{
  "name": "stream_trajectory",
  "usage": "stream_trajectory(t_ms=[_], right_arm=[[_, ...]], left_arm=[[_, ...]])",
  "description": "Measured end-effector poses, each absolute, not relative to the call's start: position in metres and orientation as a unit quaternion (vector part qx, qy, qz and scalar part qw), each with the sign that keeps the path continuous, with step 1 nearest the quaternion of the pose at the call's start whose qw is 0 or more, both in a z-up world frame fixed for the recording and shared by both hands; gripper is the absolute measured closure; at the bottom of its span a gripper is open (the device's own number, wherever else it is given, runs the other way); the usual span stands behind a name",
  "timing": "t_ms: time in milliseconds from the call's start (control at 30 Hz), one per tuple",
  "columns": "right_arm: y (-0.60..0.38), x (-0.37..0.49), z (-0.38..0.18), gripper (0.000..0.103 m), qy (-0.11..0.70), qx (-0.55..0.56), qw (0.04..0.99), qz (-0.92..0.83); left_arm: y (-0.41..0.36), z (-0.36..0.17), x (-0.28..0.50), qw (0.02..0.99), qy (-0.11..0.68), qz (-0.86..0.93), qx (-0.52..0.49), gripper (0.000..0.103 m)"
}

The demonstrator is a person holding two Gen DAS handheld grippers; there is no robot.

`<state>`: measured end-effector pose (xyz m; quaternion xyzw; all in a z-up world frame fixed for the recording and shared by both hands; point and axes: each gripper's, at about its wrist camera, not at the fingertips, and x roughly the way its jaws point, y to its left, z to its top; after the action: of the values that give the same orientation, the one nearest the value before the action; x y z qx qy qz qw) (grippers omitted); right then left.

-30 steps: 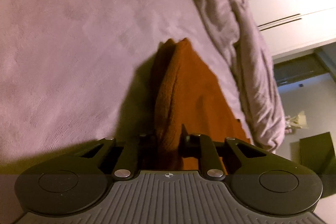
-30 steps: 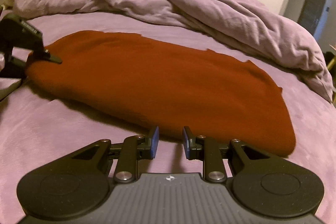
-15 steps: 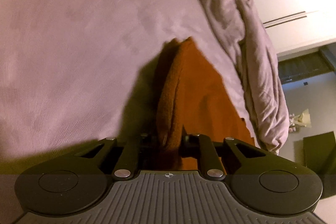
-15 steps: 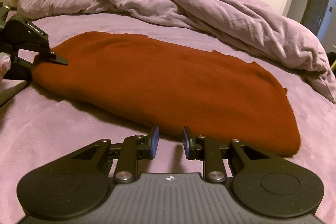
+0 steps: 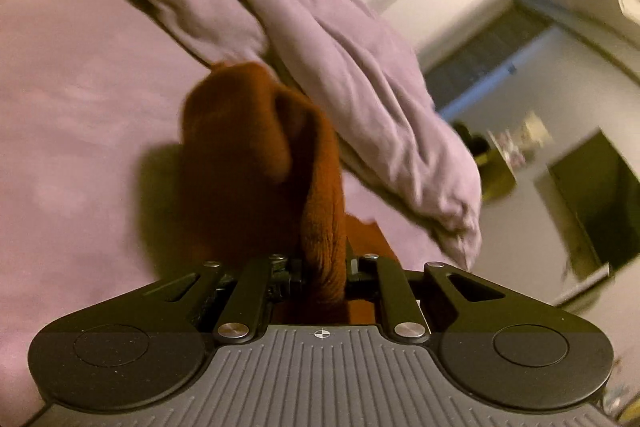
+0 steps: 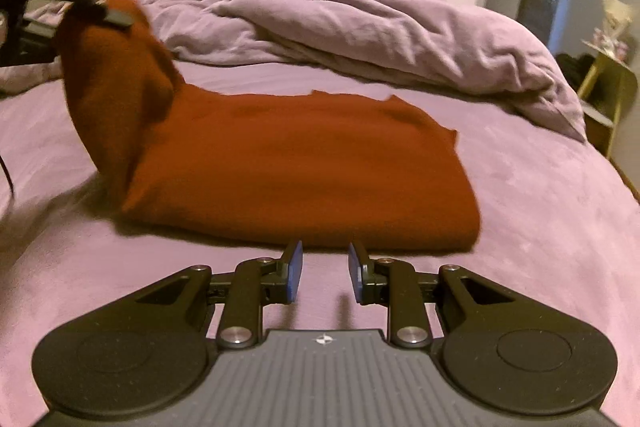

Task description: Fold small clothes

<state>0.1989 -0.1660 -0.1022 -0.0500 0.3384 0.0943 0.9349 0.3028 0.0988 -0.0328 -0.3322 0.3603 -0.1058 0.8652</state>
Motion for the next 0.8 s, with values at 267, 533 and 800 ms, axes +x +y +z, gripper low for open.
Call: stream_trajectory(t_ms=[267, 533, 800], right_arm=[[-0.191, 0.196, -0.105, 0.077, 0.342, -0.040, 0.936, 0.075], [-0.213, 0.193, -0.106, 0.077, 0.343, -0.024, 0.937, 0.057], [-0.172, 0.215, -0.069, 0.077, 0.284, -0.009, 0.949, 0.137]], left_arm=[[0.011, -0.113, 0.322, 0.842, 0.452, -0.110, -0.273, 0.083], [0.031, -0.064, 0.271, 0.875, 0.385, -0.142, -0.257, 0.060], [0.096, -0.076, 0.262, 0.877, 0.393, -0.004, -0.275, 0.055]])
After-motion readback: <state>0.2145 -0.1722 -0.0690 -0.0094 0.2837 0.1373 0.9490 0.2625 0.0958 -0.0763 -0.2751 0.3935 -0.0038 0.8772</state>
